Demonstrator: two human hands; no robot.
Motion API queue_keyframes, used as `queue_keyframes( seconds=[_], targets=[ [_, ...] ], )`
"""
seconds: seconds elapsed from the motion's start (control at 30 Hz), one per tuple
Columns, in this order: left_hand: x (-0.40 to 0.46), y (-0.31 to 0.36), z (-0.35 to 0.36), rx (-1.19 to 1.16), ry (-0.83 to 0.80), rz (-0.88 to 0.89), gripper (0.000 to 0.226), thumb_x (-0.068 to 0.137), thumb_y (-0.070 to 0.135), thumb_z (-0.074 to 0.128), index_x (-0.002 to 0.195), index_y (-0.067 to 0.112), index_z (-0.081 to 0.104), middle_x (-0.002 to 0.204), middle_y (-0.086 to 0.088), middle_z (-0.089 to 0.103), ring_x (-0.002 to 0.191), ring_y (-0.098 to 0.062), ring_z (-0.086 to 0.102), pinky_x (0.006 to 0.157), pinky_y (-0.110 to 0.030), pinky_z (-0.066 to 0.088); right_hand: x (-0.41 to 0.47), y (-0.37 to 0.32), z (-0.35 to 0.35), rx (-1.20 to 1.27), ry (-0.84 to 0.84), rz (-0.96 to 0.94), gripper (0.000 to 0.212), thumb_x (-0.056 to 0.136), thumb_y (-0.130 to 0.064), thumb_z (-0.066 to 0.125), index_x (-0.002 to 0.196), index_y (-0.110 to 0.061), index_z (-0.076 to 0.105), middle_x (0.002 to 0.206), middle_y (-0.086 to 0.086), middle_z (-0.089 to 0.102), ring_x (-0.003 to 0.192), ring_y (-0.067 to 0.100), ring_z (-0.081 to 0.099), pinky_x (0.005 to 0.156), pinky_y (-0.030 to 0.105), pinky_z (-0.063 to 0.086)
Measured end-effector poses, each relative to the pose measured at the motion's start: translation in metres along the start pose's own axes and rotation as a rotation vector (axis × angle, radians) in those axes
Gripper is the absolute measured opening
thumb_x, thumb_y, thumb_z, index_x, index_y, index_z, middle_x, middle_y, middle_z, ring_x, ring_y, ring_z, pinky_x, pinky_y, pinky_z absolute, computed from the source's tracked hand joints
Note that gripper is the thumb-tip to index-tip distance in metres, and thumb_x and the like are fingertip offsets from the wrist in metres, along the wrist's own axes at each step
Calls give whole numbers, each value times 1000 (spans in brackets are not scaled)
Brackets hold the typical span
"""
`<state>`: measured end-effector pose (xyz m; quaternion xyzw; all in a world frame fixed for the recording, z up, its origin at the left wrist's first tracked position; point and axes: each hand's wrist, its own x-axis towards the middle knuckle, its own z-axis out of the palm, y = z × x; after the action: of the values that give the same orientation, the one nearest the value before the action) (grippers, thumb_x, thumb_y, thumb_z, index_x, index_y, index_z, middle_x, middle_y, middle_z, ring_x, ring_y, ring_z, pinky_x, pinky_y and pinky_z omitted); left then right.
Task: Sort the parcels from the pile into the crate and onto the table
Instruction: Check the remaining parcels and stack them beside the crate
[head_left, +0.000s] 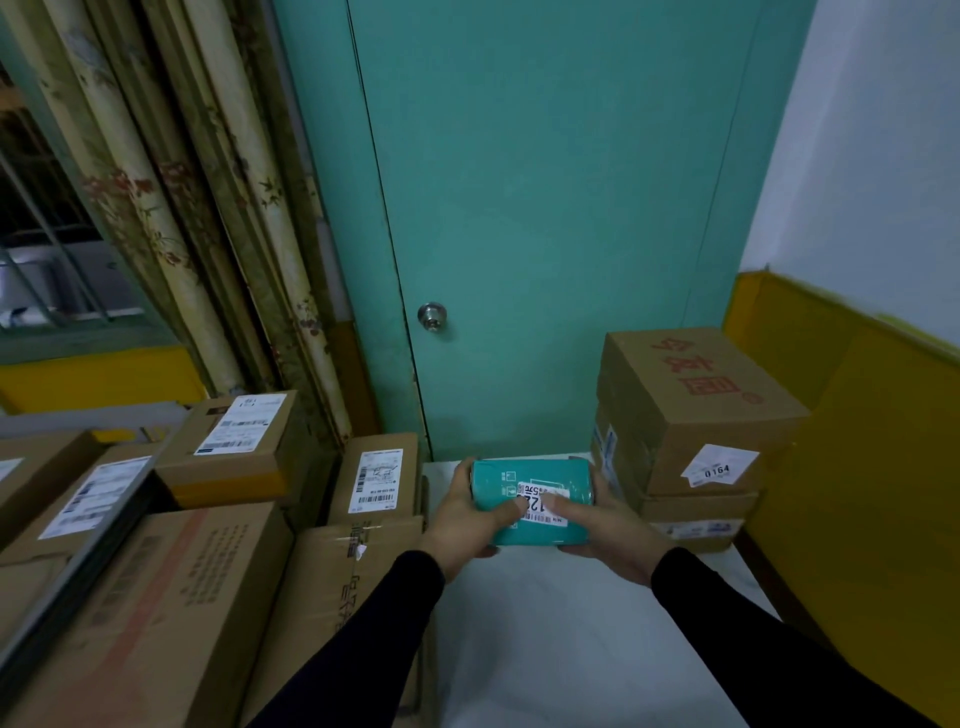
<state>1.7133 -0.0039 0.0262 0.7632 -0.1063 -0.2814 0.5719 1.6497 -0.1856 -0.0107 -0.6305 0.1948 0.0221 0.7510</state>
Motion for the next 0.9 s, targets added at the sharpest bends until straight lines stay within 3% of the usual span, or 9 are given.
queue_keyframes(
  seconds=[0.07, 0.17, 0.3, 0.43, 0.57, 0.67, 0.77, 0.9],
  targets=[
    [1, 0, -1, -113, 14, -63, 53, 94, 48, 66, 133, 41, 30, 115, 3, 72, 101, -21, 71, 87, -43, 60, 1, -4, 1, 102, 7, -2, 52, 87, -46, 69, 134, -31, 50, 122, 5, 72, 114, 29, 69, 96, 56, 55],
    [7, 3, -2, -481, 20, -181, 54, 97, 64, 49, 130, 22, 56, 113, -8, 76, 101, -30, 74, 94, -53, 57, 2, -12, 5, 279, 30, -24, 37, 101, -51, 47, 121, -22, 58, 119, 11, 74, 101, 26, 74, 81, 45, 62],
    [5, 6, -4, -569, -19, -271, 28, 99, 37, 54, 104, 14, 69, 93, -10, 77, 89, -29, 70, 101, -47, 50, 4, -15, 7, 310, 49, -96, 32, 105, -37, 46, 127, -15, 56, 127, 20, 68, 101, 30, 72, 86, 43, 59],
    [6, 4, -7, -560, -54, -177, 30, 98, 17, 55, 126, 7, 61, 117, -19, 73, 101, -34, 67, 97, -48, 53, 0, -14, 3, 393, -14, -29, 29, 102, -15, 42, 125, -22, 58, 108, 10, 76, 93, 31, 72, 79, 43, 58],
    [8, 3, -8, -496, -96, -36, 54, 93, -3, 55, 138, 26, 44, 121, -15, 72, 98, -35, 71, 84, -44, 59, -1, -14, -1, 338, -127, 41, 60, 84, -13, 65, 142, -18, 50, 126, 16, 71, 104, 37, 71, 79, 44, 61],
    [7, 3, -11, -500, -108, -44, 62, 92, -3, 58, 139, 31, 37, 121, -14, 72, 97, -33, 73, 79, -42, 60, -3, -17, 0, 256, -131, -9, 68, 82, -12, 74, 140, -31, 46, 127, 11, 71, 109, 36, 71, 82, 47, 62],
    [6, 4, -10, -485, -99, -60, 67, 88, 3, 71, 135, 31, 33, 120, -12, 73, 98, -32, 74, 85, -47, 60, -5, -17, 1, 210, -144, -44, 74, 87, -5, 72, 145, -36, 39, 128, 10, 70, 112, 38, 70, 88, 49, 61],
    [6, 3, -9, -426, -101, -38, 57, 87, -1, 72, 121, 36, 44, 122, -8, 72, 101, -30, 74, 85, -45, 61, -5, -22, 5, 186, -129, -59, 74, 89, 1, 68, 146, -36, 39, 126, 9, 71, 109, 38, 71, 87, 48, 61]
  ],
)
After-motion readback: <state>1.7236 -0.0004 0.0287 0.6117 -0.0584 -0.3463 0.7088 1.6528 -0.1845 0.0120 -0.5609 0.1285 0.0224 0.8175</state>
